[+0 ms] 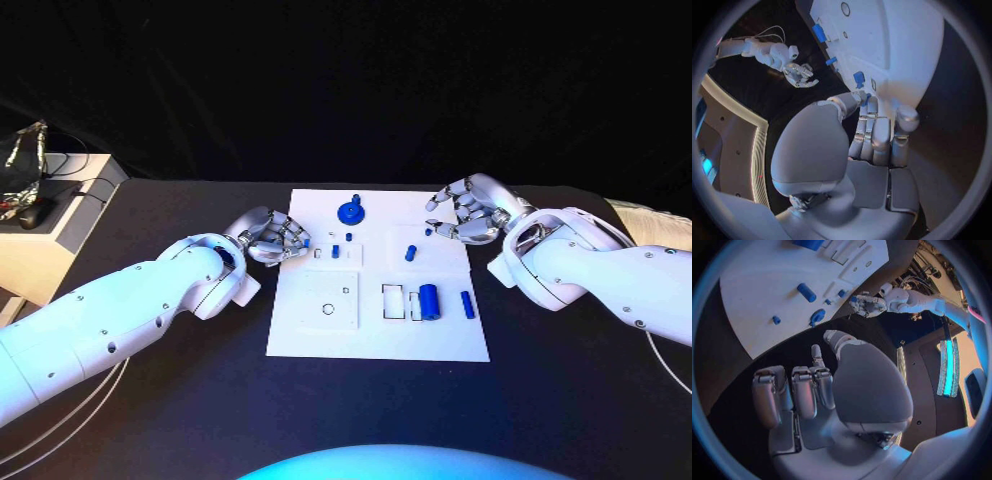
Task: Assemble the parts on the task board
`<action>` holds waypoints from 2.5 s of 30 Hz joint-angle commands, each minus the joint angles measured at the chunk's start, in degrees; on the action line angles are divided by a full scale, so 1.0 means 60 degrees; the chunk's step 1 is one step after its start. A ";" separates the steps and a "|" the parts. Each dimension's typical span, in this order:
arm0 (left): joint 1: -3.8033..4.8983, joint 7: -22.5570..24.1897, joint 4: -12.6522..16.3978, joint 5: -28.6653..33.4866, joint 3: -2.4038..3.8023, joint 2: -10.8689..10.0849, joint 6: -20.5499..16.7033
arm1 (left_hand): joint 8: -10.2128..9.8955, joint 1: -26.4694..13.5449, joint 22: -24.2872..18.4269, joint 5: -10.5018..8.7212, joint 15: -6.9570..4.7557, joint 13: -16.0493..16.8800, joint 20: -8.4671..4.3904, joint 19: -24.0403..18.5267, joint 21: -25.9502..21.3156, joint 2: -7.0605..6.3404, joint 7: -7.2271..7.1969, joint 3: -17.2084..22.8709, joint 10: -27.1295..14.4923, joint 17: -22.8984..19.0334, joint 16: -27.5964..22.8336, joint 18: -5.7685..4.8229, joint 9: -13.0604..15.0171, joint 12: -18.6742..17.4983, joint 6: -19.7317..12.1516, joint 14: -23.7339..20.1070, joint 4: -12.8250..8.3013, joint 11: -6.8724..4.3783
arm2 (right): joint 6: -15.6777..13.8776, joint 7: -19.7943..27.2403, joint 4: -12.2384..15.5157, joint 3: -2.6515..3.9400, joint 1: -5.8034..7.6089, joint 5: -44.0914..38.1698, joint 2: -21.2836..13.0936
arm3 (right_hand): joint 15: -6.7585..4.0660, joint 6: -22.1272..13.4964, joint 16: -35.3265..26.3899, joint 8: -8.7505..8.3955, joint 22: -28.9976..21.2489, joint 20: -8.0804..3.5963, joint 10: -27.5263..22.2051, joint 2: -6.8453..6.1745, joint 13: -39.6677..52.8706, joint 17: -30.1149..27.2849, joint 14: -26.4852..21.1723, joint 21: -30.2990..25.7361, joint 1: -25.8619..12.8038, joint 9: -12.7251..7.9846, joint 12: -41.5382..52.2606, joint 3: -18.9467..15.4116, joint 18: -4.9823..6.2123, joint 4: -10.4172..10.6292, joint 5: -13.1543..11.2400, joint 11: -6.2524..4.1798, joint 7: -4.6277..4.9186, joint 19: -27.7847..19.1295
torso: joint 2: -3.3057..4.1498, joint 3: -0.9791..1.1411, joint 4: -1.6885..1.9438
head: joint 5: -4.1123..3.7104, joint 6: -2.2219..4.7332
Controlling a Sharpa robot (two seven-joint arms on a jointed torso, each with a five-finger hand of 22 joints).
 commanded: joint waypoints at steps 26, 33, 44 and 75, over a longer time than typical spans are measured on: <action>-0.0002 -0.0144 -0.0286 -0.0105 0.0011 0.0325 0.0357 | -0.0077 -0.0288 0.0227 0.0010 -0.0285 0.2931 -0.0229 0.0027 0.0082 0.0076 -0.0147 -0.0194 -0.2006 0.1388 0.0862 0.0027 0.0242 0.5312 0.0206 0.0574 0.0266 -0.0329 | 0.0050 0.0038 0.0011 0.0001 -0.0005 -0.0116 -0.0011 | -0.0067 -0.0003 -0.0029 0.0066 0.2515 -0.0080 0.0689 0.0001 0.2191 0.2087 0.0905 0.0059 -0.0074 0.0010 0.0022 0.0050 0.0002 0.0021 0.0019 -0.0068 -0.0032 0.1018 | 0.0000 -0.0001 0.0004 | -0.0078 -0.0040; -0.0001 -0.0224 -0.0318 -0.0128 0.0011 0.0345 0.0506 | -0.0078 -0.0283 0.0215 0.0009 -0.0288 0.2981 -0.0231 0.0003 0.0066 0.0107 -0.0152 -0.0185 -0.2060 0.1429 0.0884 0.0032 0.0254 0.5432 0.0215 0.0590 0.0272 -0.0333 | 0.0051 0.0034 0.0008 0.0001 -0.0005 -0.0116 -0.0013 | -0.0067 -0.0003 -0.0029 0.0066 0.2515 -0.0080 0.0689 0.0001 0.2191 0.2087 0.0905 0.0059 -0.0074 0.0010 0.0022 0.0050 0.0002 0.0021 0.0019 -0.0068 -0.0032 0.1018 | 0.0000 0.0001 0.0000 | -0.0081 -0.0046; -0.0001 -0.0434 -0.0503 -0.0405 0.0010 0.0423 0.0591 | -0.0129 -0.0287 0.0275 -0.0001 -0.0299 0.3203 -0.0238 0.0030 0.0107 0.0123 -0.0160 -0.0215 -0.2157 0.1639 0.0987 0.0022 0.0282 0.5988 0.0204 0.0699 0.0268 -0.0348 | 0.0050 0.0030 0.0015 0.0001 -0.0005 -0.0116 -0.0017 | -0.0067 -0.0003 -0.0029 0.0066 0.2515 -0.0080 0.0689 0.0001 0.2191 0.2087 0.0905 0.0059 -0.0074 0.0010 0.0022 0.0050 0.0002 0.0021 0.0019 -0.0068 -0.0032 0.1018 | 0.0006 -0.0004 0.0002 | -0.0091 -0.0058; -0.0001 -0.0592 -0.0689 -0.0746 0.0009 0.0448 0.0848 | -0.0239 -0.0153 0.0311 -0.0008 -0.0309 0.3344 -0.0251 0.0032 0.0132 0.0107 -0.0158 -0.0153 -0.2366 0.1702 0.1045 0.0021 0.0283 0.6352 0.0130 0.0720 0.0145 -0.0356 | 0.0046 0.0025 0.0042 0.0002 -0.0005 -0.0122 -0.0040 | -0.0069 -0.0009 -0.0033 0.0080 0.2515 -0.0083 0.0685 -0.0015 0.2186 0.2078 0.0902 0.0059 -0.0111 0.0011 0.0018 0.0075 0.0002 0.0000 0.0015 -0.0070 -0.0034 0.1018 | 0.0001 0.0000 0.0003 | -0.0089 -0.0088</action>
